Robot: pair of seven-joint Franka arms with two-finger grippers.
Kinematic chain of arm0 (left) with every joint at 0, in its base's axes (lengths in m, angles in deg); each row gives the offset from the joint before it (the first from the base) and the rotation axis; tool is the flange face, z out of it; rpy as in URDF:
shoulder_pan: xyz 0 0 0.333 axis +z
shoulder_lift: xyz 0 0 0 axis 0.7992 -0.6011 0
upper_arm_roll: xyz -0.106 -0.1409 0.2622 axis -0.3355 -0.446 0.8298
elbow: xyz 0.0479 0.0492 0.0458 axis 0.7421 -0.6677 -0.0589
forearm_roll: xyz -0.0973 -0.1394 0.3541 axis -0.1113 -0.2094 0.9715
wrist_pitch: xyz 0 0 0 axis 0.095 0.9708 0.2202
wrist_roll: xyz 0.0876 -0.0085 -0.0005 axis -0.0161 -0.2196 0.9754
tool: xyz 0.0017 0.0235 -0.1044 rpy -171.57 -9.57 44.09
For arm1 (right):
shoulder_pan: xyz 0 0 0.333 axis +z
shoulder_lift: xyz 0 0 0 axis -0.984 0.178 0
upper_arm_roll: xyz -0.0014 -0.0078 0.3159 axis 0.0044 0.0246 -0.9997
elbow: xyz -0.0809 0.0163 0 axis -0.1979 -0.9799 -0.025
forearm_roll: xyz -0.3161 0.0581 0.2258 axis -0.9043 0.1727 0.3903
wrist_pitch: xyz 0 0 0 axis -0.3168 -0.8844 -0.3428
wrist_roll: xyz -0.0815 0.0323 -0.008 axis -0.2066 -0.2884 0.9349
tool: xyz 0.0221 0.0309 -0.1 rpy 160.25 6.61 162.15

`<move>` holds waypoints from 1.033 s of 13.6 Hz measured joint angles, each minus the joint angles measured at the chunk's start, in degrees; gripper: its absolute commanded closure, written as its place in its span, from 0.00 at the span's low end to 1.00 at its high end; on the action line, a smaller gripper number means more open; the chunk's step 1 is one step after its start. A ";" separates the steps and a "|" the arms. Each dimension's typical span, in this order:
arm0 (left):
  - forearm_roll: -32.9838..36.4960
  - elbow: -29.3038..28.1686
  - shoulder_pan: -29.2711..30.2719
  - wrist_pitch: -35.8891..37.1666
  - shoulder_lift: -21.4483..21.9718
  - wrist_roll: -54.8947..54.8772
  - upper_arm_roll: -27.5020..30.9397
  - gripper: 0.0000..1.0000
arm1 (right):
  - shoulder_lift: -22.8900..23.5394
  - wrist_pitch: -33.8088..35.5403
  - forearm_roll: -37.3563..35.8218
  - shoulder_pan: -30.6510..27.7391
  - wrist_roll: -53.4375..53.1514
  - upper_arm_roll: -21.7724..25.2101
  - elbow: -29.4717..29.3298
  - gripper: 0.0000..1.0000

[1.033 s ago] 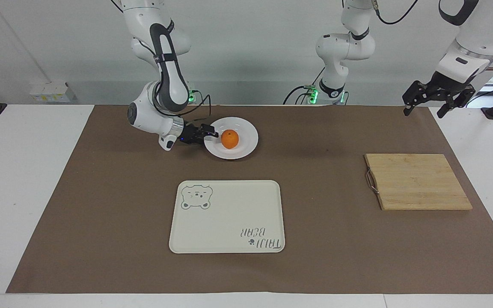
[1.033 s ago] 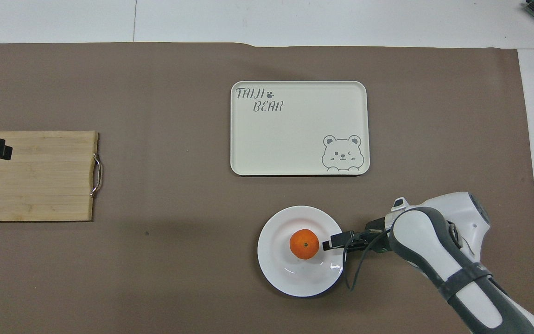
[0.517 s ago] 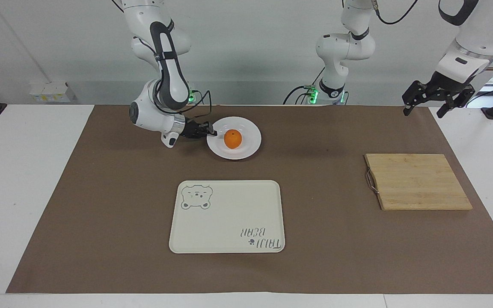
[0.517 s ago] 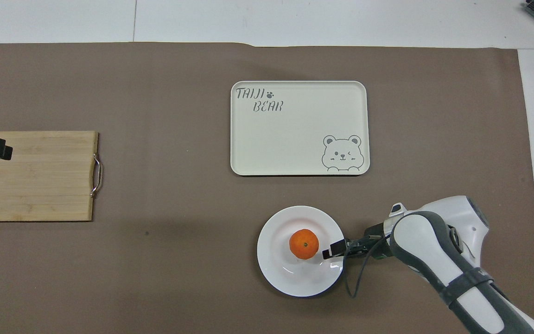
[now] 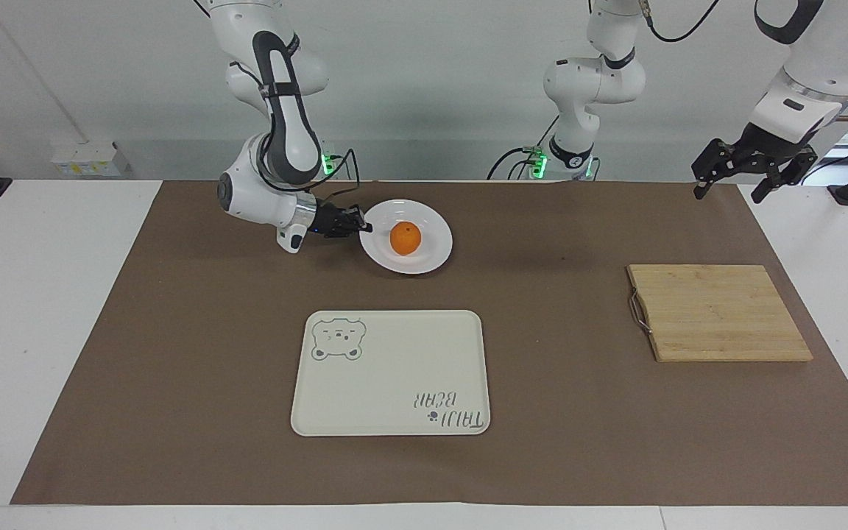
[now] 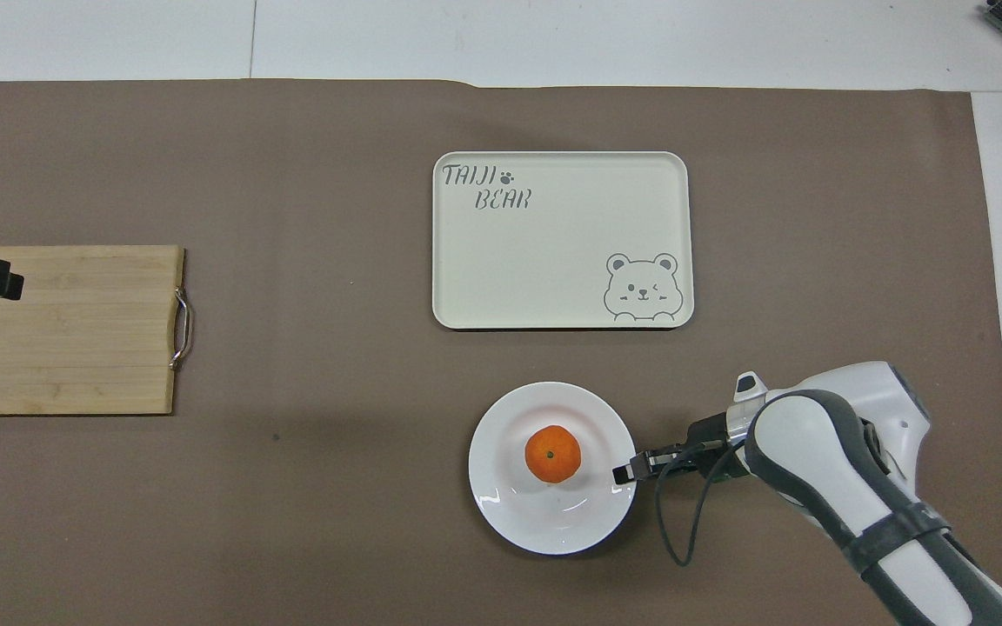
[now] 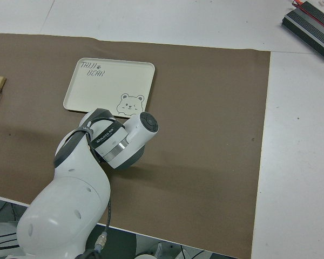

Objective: Place orange and plate with both arms
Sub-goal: 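Slide the plate with the orange onto the bear tray with the right gripper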

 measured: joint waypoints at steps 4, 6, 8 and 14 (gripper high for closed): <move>0.00 0.00 0.00 0.00 0.00 0.00 0.00 0.00 | 2.14 2.18 5.05 -2.22 3.04 0.05 -3.05 1.00; 0.00 0.00 0.00 0.00 0.00 0.00 0.00 0.00 | 3.41 2.21 6.65 -2.08 2.97 -0.10 -5.41 1.00; 0.00 0.00 0.00 0.00 0.00 0.00 0.00 0.00 | 5.15 2.35 7.58 -2.05 1.48 -0.12 -8.72 1.00; 0.00 0.00 0.00 0.00 0.00 0.00 0.00 0.00 | 12.20 2.56 8.59 -0.94 -8.08 -0.12 -21.82 1.00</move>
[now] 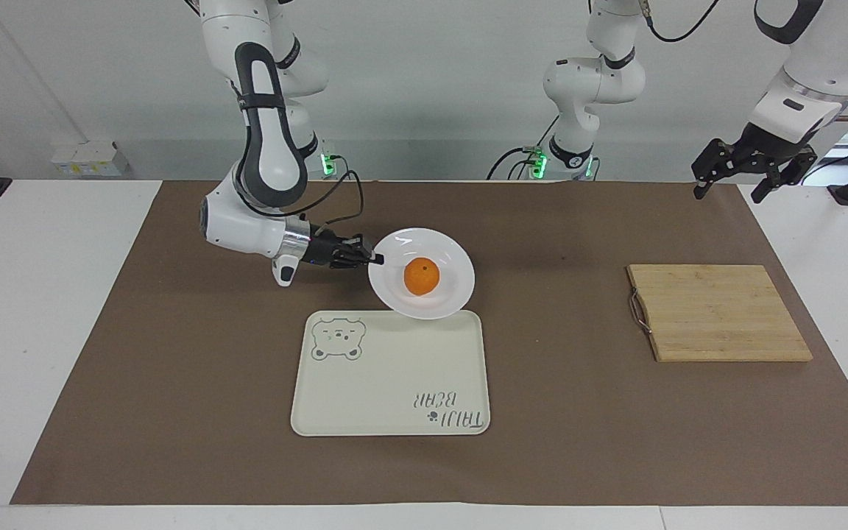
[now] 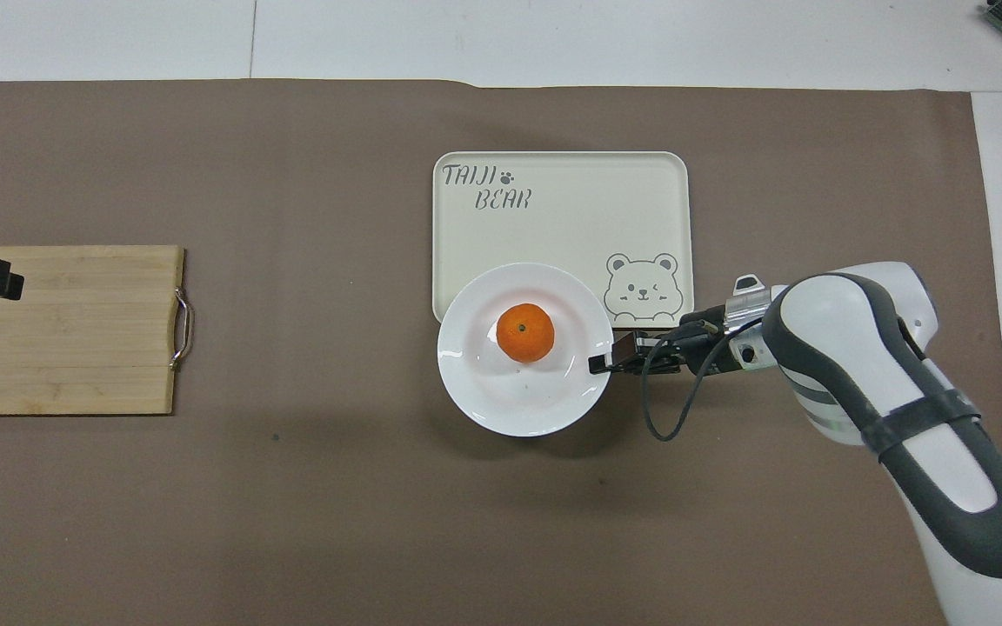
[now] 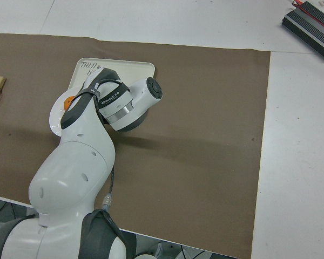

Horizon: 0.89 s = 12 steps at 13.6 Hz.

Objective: Place orange and plate with both arms
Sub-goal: 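Slide the plate with the orange onto the bear tray with the right gripper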

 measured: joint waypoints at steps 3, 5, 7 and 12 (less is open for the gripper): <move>0.00 0.00 0.00 0.00 0.00 0.00 0.00 0.00 | 2.65 0.02 0.01 -1.16 -0.69 0.14 -4.48 1.00; 0.00 0.00 0.00 0.00 0.00 0.00 0.00 0.00 | 4.81 0.37 0.01 -2.75 -0.77 0.17 -7.55 1.00; 0.00 0.00 0.00 0.00 0.00 0.00 0.00 0.00 | 7.64 1.43 0.03 -4.03 -1.00 0.22 -11.49 1.00; 0.00 0.00 0.00 0.00 0.00 0.00 0.00 0.00 | 13.06 1.46 3.07 -4.34 -3.82 0.23 -18.01 1.00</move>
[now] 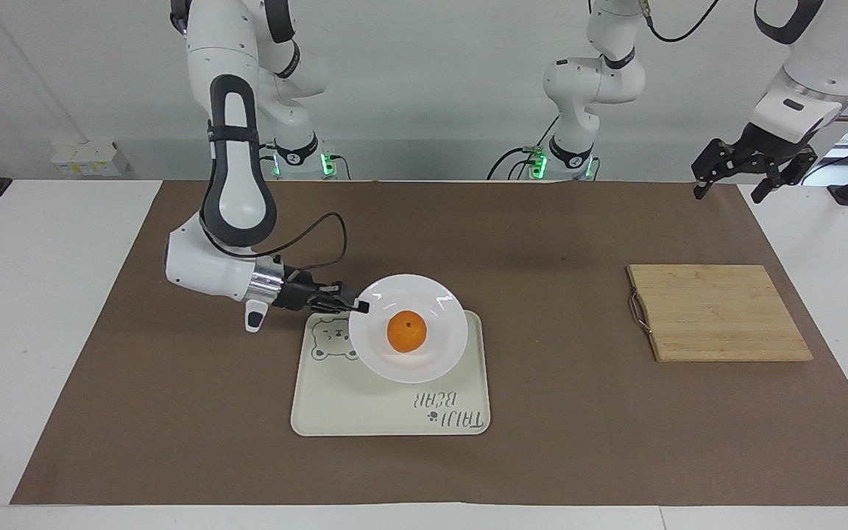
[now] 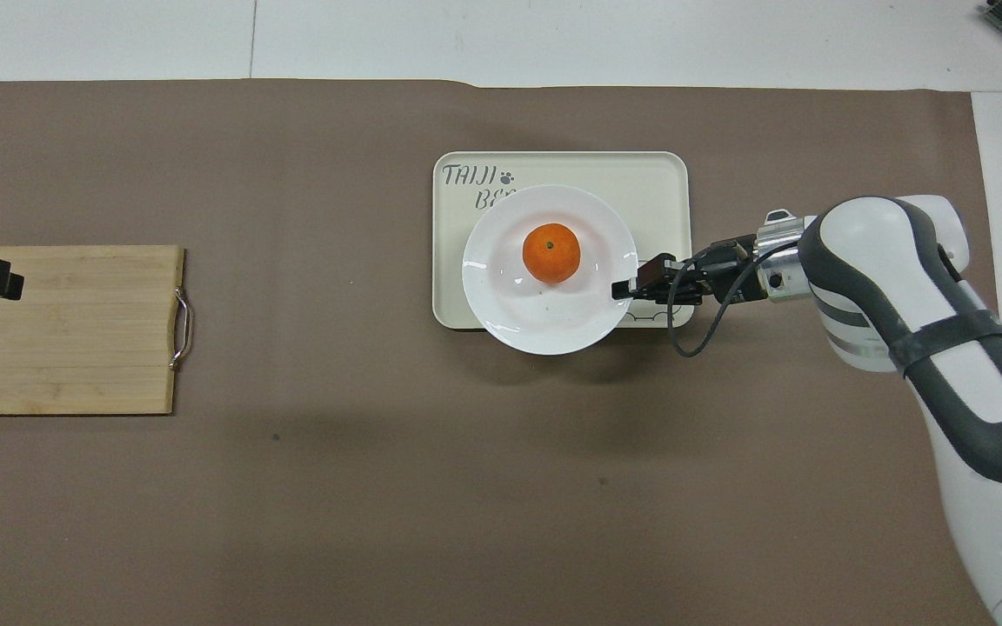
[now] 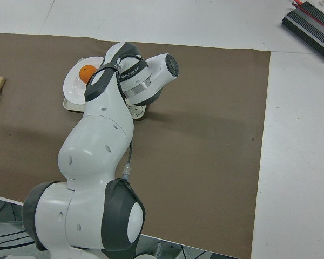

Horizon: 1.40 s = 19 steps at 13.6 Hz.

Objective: Place orange and plate with both arms
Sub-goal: 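Slide the plate with the orange onto the bear tray with the right gripper, then release the plate rim by opening the right gripper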

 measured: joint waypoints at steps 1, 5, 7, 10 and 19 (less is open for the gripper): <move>0.00 0.00 0.00 0.00 0.00 0.00 0.00 0.00 | 1.05 0.00 0.08 -0.04 0.00 0.01 -0.85 1.00; 0.00 0.00 0.00 0.00 0.00 0.00 0.00 0.00 | 7.24 -0.04 0.09 -0.93 0.54 0.04 -6.17 1.00; 0.00 0.00 0.00 0.00 0.00 0.00 0.00 0.00 | 10.22 -0.04 0.07 -1.57 2.02 0.06 -8.58 1.00; 0.00 0.00 0.00 0.00 0.00 0.00 0.00 0.00 | 11.10 -0.04 -1.83 -1.74 3.85 0.10 -9.31 1.00; 0.00 0.00 0.00 0.00 0.00 0.00 0.00 0.00 | 11.06 1.83 -4.17 -1.73 4.67 0.08 -8.65 0.41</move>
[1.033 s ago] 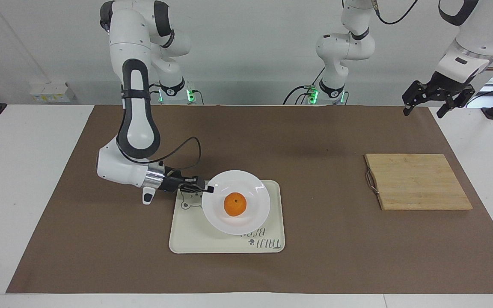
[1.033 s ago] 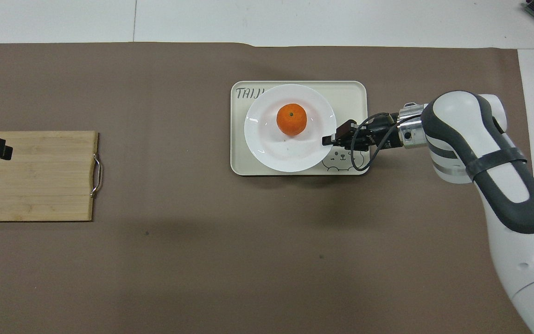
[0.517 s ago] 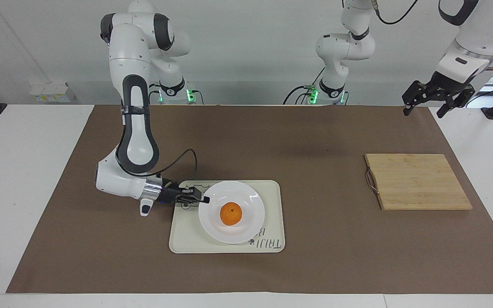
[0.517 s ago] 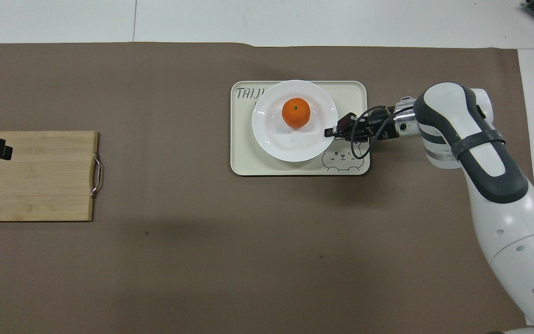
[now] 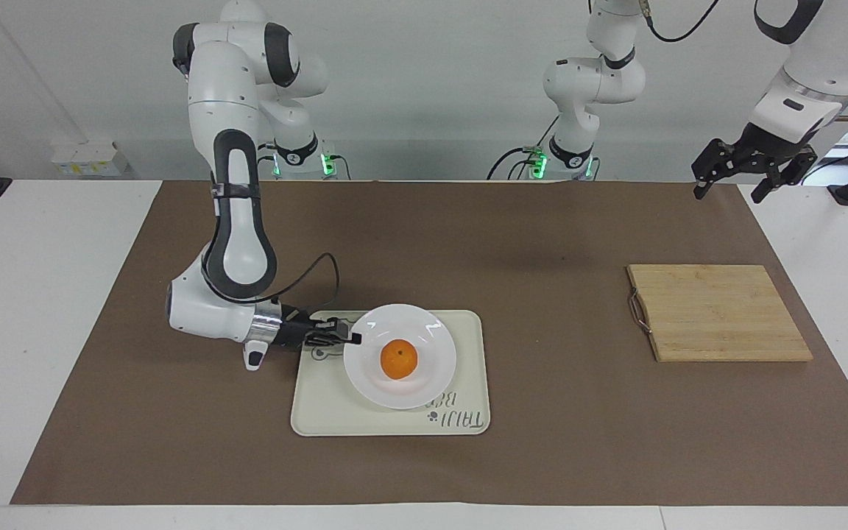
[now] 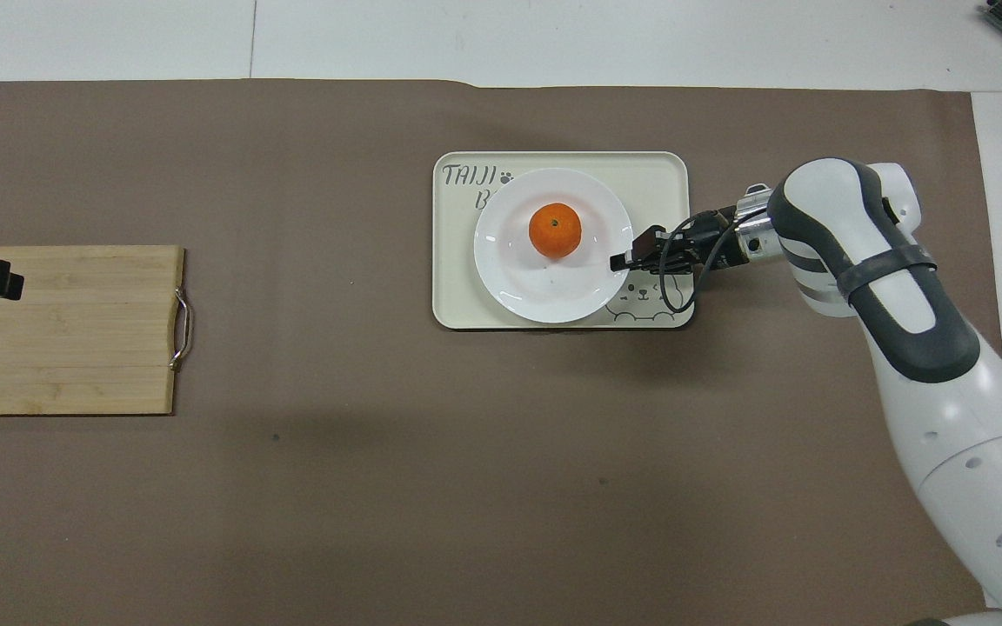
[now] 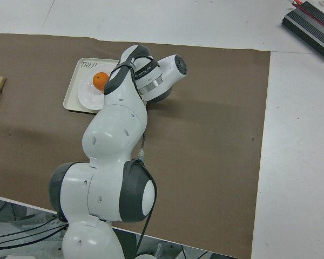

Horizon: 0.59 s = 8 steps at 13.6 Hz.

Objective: Place orange and plate with both arms

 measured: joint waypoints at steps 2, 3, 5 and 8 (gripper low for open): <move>0.00 0.00 0.00 0.00 0.00 0.00 0.00 0.00 | -0.02 0.03 -0.99 -0.01 0.00 0.09 0.26 0.00; 0.00 0.00 0.00 0.00 0.00 0.00 0.00 0.00 | -0.02 0.05 -1.99 -0.06 0.00 0.21 0.39 0.00; 0.00 0.00 0.00 0.00 0.00 0.00 0.00 0.00 | -0.43 0.09 -4.28 -0.24 0.03 0.46 0.34 0.00; 0.00 0.00 0.00 0.00 0.00 0.00 0.00 0.00 | -3.36 0.08 -9.60 -0.27 0.04 0.58 0.18 0.00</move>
